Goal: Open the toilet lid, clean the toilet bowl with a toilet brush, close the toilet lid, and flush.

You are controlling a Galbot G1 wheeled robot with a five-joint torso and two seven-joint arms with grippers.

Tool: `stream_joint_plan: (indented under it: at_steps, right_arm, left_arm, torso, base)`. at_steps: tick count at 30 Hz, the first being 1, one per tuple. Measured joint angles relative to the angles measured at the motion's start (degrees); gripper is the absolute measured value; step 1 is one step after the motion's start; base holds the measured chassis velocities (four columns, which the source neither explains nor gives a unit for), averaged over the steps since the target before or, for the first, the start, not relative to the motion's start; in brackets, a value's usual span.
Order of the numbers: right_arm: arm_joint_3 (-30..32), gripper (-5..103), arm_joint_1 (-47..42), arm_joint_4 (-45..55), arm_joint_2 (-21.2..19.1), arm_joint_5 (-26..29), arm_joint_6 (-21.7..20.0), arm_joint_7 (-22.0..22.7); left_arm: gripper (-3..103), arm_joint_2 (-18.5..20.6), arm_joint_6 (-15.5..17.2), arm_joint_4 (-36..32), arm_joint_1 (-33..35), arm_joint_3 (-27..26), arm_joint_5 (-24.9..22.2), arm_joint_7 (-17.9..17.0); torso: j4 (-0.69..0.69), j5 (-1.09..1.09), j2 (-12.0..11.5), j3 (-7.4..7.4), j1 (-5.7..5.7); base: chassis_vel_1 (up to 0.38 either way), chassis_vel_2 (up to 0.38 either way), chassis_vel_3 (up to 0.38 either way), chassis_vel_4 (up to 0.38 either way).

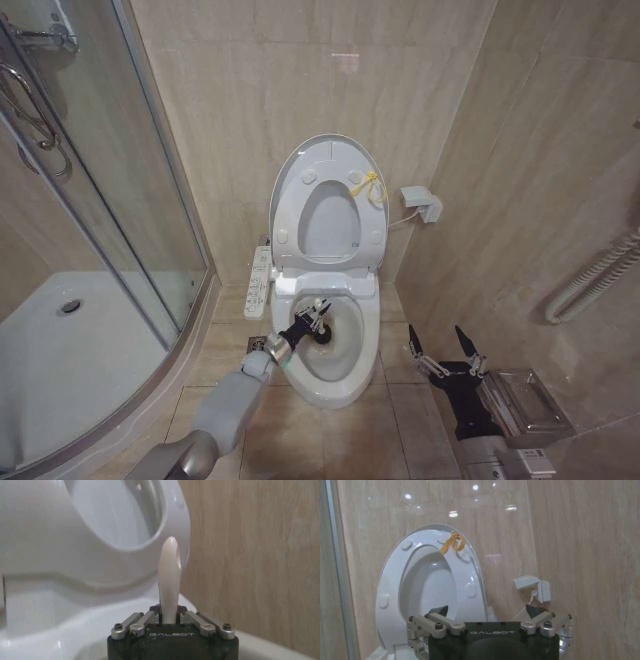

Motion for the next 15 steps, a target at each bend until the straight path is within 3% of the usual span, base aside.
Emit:
stream_joint_plan:
  at_steps: [5,8,11,15]
  right_arm:
    - [0.0,100,0.0,0.0,0.0,0.0,0.0,0.0]
    - [0.0,100,0.0,0.0,0.0,0.0,0.0,0.0]
    - [0.0,100,0.0,0.0,0.0,0.0,0.0,0.0]
    - [0.0,100,0.0,0.0,0.0,0.0,0.0,0.0]
  left_arm:
    - [18,1.1,0.2,-4.6,0.5,0.7,-3.2,-0.3]
    - [18,3.4,2.7,-10.1,1.7,1.8,-9.5,-1.1]
    - [18,4.7,3.9,-12.8,2.5,2.1,-11.9,-1.6]
    - [18,8.5,7.2,-22.4,5.6,2.5,-18.0,-2.6]
  torso:
    - [-0.03,0.00,0.0,0.00,0.00]
    - [-0.02,0.00,0.0,0.00,0.00]
    - [-0.02,0.00,0.0,0.00,0.00]
    - [-0.02,-0.02,0.0,0.00,0.00]
  base:
    - [0.000,0.000,0.000,0.000]
    - [0.000,0.000,0.000,0.000]
    - [0.000,0.000,0.000,0.000]
    - [0.000,0.000,0.000,0.000]
